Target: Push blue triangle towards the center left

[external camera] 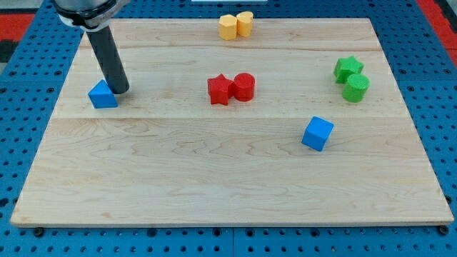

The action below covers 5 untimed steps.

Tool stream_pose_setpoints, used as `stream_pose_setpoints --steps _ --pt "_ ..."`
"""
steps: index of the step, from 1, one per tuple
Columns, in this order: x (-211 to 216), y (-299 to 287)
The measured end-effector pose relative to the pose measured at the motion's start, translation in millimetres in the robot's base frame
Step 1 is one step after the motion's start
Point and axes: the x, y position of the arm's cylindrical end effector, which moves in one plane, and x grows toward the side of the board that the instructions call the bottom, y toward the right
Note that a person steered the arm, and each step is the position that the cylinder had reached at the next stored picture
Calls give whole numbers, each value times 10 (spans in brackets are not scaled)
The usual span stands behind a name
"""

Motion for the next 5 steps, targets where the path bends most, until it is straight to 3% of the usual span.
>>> stream_pose_setpoints --steps 5 --pt "290 -119"
